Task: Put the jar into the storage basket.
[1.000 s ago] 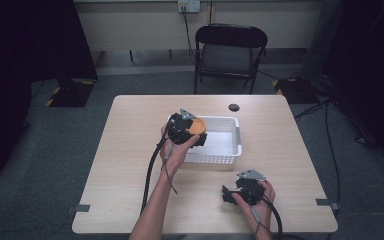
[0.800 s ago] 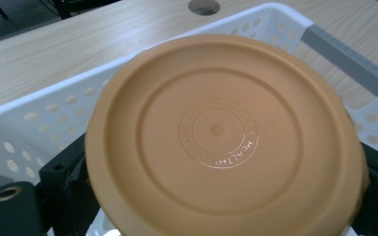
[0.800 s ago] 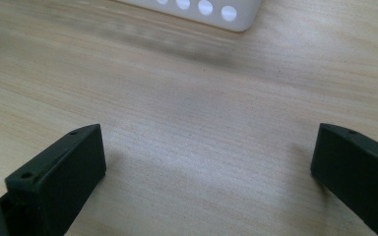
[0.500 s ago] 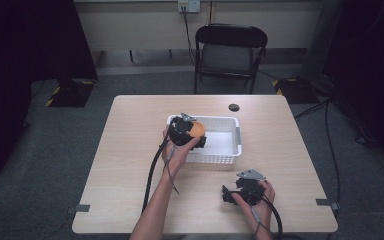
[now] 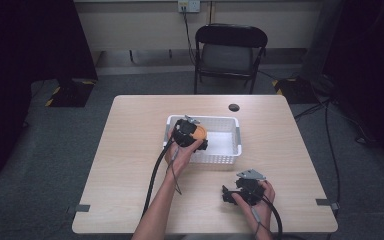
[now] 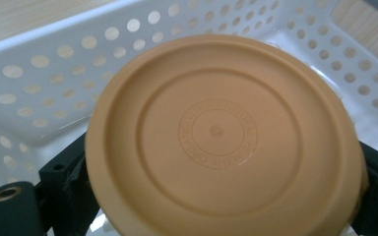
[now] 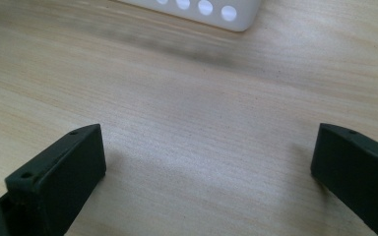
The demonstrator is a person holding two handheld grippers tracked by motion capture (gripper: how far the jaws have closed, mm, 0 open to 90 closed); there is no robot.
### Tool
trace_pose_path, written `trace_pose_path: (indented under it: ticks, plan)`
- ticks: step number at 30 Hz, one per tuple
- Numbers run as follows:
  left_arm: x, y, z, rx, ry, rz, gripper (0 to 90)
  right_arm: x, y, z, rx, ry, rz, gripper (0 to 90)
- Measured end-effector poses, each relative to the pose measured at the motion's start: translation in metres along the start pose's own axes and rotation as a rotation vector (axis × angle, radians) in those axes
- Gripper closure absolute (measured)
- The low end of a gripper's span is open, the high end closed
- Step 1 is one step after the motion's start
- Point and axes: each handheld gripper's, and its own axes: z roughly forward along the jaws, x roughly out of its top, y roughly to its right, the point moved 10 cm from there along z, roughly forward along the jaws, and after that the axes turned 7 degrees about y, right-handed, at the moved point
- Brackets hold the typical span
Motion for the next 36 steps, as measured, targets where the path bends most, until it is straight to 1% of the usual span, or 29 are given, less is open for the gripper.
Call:
trace_pose_path:
  ticks: [2, 4, 7, 9, 10, 16, 20, 25, 26, 30, 31, 33, 36]
  plan:
    - [-0.0002, -0.0004, -0.0001, 0.000, -0.005, 0.004, 9.7, 0.0000, 0.0000, 0.0000, 0.000, 0.000, 0.000, 0.0]
    - [-0.0017, -0.0012, 0.0006, 0.001, -0.016, -0.011, 9.6, 0.0000, 0.0000, 0.0000, 0.000, 0.000, 0.000, 0.0]
    - [-0.0025, -0.0009, 0.0010, 0.001, -0.024, 0.000, 9.6, 0.0000, -0.0001, 0.0000, 0.000, 0.000, 0.001, 0.0]
    - [-0.0026, -0.0010, 0.0009, 0.001, -0.025, -0.008, 9.6, 0.0001, -0.0001, 0.0000, 0.000, 0.000, 0.001, 0.0]
    - [-0.0029, -0.0014, 0.0009, -0.001, -0.027, -0.019, 9.6, 0.0000, -0.0001, 0.0000, 0.000, 0.000, 0.001, 0.0]
    - [-0.0054, -0.0027, -0.0007, -0.007, -0.041, -0.018, 9.4, 0.0000, -0.0001, 0.0000, 0.000, 0.000, 0.001, 0.0]
    - [-0.0066, -0.0020, -0.0008, -0.010, -0.037, -0.018, 9.2, 0.0001, -0.0001, 0.0000, 0.000, 0.000, 0.001, 0.0]
    - [-0.0074, -0.0012, -0.0002, -0.007, -0.036, -0.006, 8.4, 0.0000, 0.0000, 0.0000, 0.000, 0.000, 0.000, 0.0]
    - [-0.0072, -0.0014, -0.0001, -0.004, -0.031, -0.010, 8.2, 0.0000, -0.0001, 0.0000, 0.000, 0.000, 0.000, 0.0]
    - [-0.0078, -0.0015, -0.0003, -0.016, -0.030, -0.019, 6.0, 0.0000, -0.0001, 0.0000, 0.000, 0.000, 0.000, 0.0]
    - [-0.0077, -0.0012, -0.0004, -0.018, -0.026, -0.025, 4.1, 0.0000, 0.0000, 0.0000, 0.000, 0.000, 0.000, 0.0]
    - [-0.0077, -0.0011, -0.0005, -0.021, -0.025, -0.026, 3.9, 0.0000, 0.0000, 0.0000, 0.000, 0.000, 0.000, 0.0]
    - [-0.0063, -0.0013, -0.0016, -0.025, -0.008, -0.035, 3.7, 0.0000, -0.0001, 0.0000, 0.000, 0.000, 0.001, 0.0]
